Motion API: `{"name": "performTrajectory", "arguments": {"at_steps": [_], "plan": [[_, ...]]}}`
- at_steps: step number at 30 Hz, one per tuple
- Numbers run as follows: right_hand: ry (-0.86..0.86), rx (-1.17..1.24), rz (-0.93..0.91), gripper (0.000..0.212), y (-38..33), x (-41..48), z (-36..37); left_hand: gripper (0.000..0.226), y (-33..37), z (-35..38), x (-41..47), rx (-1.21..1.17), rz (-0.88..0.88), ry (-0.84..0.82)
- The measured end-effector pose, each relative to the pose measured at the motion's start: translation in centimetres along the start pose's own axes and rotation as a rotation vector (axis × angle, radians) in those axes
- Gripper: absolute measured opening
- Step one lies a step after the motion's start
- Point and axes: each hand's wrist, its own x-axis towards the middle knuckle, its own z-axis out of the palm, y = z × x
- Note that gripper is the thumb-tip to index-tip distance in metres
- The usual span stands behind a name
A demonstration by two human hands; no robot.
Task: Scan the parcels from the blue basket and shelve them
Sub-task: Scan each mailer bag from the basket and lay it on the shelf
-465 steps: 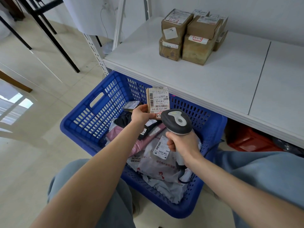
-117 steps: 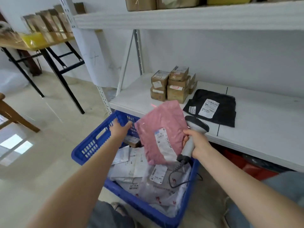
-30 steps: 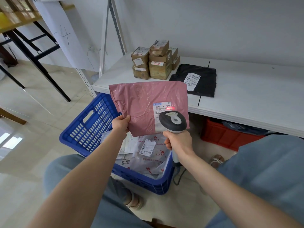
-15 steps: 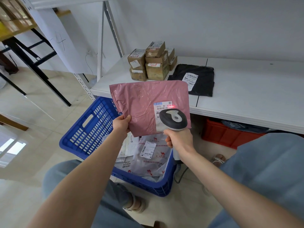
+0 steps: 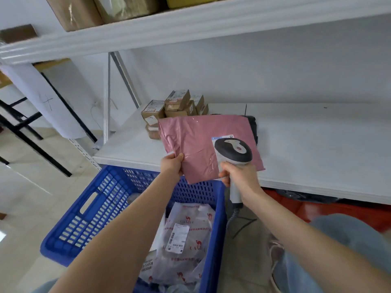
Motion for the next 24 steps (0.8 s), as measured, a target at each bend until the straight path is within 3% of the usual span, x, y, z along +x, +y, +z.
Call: {"name": "performTrajectory", "arguments": {"at_steps": [2,5,9,12,15,18,21,24], "plan": [[0.006,0.052,0.011,0.012,-0.8,2.2,-0.6,0.019,1.3,3.1,2.1,0.020,0.008,-0.030],[0.023,0.162,0.045,0.008,-1.4,5.4,-1.5,0.003,2.9,7.7,5.6,0.045,0.031,-0.064],[0.061,0.237,0.081,0.006,-1.3,8.7,-2.5,0.028,4.2,11.7,10.0,0.168,0.068,-0.052],[0.089,0.253,0.094,0.004,-1.2,10.3,-2.7,0.042,4.3,12.6,12.2,0.494,0.212,0.060],[0.120,0.228,0.097,0.006,-1.2,11.1,-2.7,0.051,2.9,12.2,11.3,0.919,0.491,0.157],[0.127,0.205,0.114,0.008,-1.1,11.6,-2.4,0.061,-0.1,12.6,9.9,1.355,0.745,-0.136],[0.118,0.189,0.121,0.009,-1.0,11.9,-2.0,0.074,-2.3,13.3,10.7,1.517,0.596,-0.411],[0.101,0.158,0.160,0.011,-0.8,12.2,-1.9,0.071,-2.3,14.5,12.2,1.529,0.587,-0.422]]}}
